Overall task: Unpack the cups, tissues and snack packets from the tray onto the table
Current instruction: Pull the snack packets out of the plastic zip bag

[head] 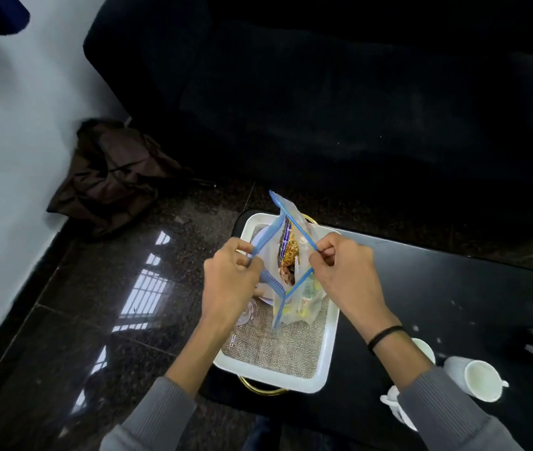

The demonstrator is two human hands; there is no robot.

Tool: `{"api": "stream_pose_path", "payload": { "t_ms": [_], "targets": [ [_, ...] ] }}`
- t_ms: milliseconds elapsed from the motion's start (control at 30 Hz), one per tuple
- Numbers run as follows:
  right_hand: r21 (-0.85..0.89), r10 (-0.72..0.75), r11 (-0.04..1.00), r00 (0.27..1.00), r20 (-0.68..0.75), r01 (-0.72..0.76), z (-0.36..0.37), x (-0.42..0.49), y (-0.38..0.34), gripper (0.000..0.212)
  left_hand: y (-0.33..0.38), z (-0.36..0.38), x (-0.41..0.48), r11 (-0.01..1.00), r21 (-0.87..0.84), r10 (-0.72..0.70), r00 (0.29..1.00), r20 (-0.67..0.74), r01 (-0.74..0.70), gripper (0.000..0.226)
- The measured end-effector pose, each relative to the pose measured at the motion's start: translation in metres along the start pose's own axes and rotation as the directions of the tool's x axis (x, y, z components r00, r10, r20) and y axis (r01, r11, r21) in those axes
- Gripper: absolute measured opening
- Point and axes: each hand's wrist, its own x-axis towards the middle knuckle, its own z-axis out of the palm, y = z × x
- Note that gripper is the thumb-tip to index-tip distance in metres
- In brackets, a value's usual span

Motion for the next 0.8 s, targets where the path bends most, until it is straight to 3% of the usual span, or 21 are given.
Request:
{"api": "stream_pose_path", "payload": {
  "t_ms": [133,200,267,400,600,667,733,800],
  "targets": [
    [-0.068,-0.025,0.997,1.000,-0.013,0.024,-0.014,-0.002,0.005,0.012,-0.003,-0.006,0.006,0.973,0.231,0.006,1.000,-0.016,-0.002,0.014],
    [-0.086,-0.048,0.995,0.999,0.004,0.049,-0.018,-0.002,0.005,0.013,0.000,-0.008,0.007,0.871,0.490,0.045,0.999,-0.015,-0.032,0.021],
    [-0.084,-0.084,0.993,0.995,0.045,0.088,-0.020,-0.002,0.004,0.013,0.006,-0.005,0.009,0.770,0.634,0.105,0.994,-0.023,-0.067,0.031],
    [-0.067,-0.136,0.987,0.986,0.093,0.143,-0.022,-0.004,-0.002,0.012,0.013,0.004,0.014,0.632,0.760,0.244,0.970,-0.008,-0.153,0.031],
    [-0.138,-0.222,0.967,0.973,-0.059,0.212,-0.048,0.004,-0.006,0.011,0.009,-0.023,0.020,0.497,0.868,0.107,0.992,-0.072,0.009,0.033],
    [-0.170,-0.272,0.949,0.962,-0.008,0.267,-0.053,0.004,-0.010,0.011,0.010,-0.027,0.013,0.453,0.890,0.151,0.988,-0.026,-0.046,0.039],
    [-0.179,-0.330,0.925,0.942,0.064,0.336,-0.053,0.002,-0.015,0.010,0.013,-0.025,0.006,0.440,0.879,0.288,0.956,0.053,-0.182,0.068],
    [-0.179,-0.382,0.901,0.918,0.105,0.395,-0.052,0.001,-0.020,0.008,0.017,-0.021,0.002,0.369,0.843,0.482,0.856,0.186,-0.391,0.080]
  ]
}}
